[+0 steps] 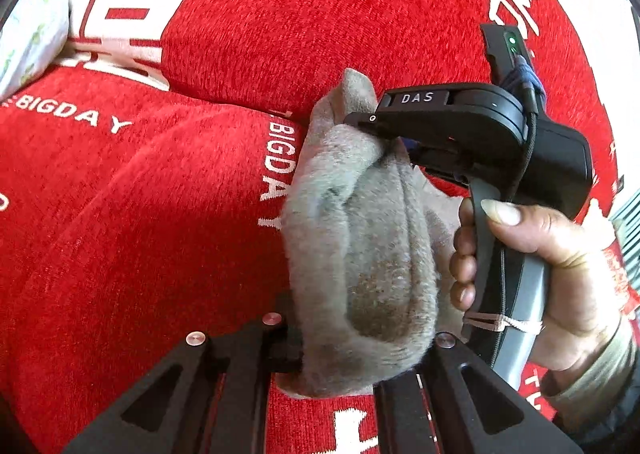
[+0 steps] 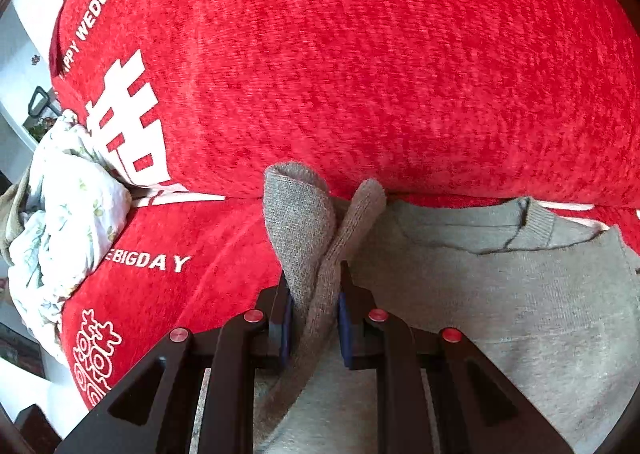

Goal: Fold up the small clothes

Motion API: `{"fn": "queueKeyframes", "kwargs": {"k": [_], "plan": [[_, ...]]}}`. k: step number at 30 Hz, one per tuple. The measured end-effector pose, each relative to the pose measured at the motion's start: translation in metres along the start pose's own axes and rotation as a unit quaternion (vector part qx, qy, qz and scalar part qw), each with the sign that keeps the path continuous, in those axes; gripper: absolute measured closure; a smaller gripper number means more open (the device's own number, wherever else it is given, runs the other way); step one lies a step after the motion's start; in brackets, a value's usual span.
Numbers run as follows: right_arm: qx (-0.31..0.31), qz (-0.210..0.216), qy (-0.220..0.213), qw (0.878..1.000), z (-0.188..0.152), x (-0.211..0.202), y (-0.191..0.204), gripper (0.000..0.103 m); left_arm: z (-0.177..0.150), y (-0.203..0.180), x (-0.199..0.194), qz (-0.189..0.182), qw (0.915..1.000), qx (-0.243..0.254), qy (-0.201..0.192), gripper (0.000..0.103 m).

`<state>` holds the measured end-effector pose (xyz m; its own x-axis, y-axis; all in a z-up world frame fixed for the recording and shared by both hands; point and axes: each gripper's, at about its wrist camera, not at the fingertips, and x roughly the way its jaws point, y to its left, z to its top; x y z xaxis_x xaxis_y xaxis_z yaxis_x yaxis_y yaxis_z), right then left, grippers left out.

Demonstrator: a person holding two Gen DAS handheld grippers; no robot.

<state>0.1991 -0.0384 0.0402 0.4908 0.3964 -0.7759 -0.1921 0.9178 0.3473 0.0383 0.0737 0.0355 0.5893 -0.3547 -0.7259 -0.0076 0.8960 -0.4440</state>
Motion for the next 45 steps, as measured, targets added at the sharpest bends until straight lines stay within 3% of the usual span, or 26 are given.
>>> {"fn": "queueKeyframes", "kwargs": {"k": [5, 21, 45], "plan": [[-0.023, 0.003, -0.004, 1.000, -0.002, -0.005, -0.001, 0.083, -0.006, -0.010, 0.001, 0.025, 0.9996, 0.013, 0.002, 0.095], [0.005, 0.041, 0.021, 0.999, 0.005, -0.028, -0.023, 0.083, -0.011, -0.038, 0.008, 0.069, 0.9971, 0.025, 0.019, 0.095], [0.068, 0.093, 0.005, 0.993, 0.011, -0.069, -0.085, 0.083, -0.027, -0.104, 0.015, 0.073, 0.9929, 0.091, 0.023, 0.095]]}}
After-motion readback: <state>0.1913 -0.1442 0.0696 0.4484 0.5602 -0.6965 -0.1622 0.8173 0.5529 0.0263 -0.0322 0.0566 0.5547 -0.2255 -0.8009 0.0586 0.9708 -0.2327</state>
